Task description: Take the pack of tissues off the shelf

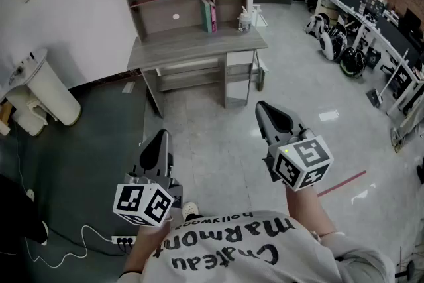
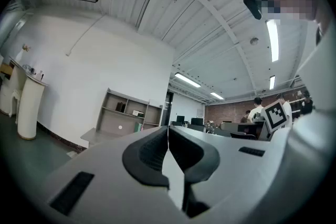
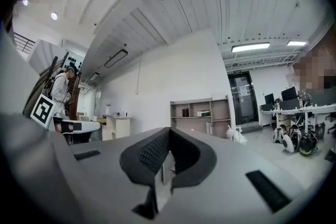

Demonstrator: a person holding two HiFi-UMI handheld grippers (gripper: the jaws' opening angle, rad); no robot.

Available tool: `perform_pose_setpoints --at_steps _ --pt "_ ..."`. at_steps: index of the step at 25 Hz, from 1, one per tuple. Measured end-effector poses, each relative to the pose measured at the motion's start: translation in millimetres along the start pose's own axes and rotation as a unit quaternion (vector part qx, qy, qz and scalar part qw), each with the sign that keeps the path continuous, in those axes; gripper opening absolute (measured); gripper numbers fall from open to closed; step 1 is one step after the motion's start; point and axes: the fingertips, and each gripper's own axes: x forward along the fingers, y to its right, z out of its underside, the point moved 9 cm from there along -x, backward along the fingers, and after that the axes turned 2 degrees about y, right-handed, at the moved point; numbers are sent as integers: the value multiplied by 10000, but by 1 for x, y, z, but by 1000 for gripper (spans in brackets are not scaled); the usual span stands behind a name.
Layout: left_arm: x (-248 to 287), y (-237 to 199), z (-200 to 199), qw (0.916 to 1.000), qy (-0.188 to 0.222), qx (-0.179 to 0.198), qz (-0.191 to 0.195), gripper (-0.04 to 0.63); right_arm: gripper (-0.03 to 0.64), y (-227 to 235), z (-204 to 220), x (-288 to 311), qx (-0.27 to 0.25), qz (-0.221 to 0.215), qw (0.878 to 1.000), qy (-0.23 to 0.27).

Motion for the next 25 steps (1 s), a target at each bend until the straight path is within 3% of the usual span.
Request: perform_pose_setpoints --at_steps 14,25 --pt "4 -14 -2 9999 -22 -18 -104 18 8 3 4 15 56 33 9999 -141" --pt "98 -97 10 9988 -272 -374 171 18 8 30 20 110 296 356 9987 -198"
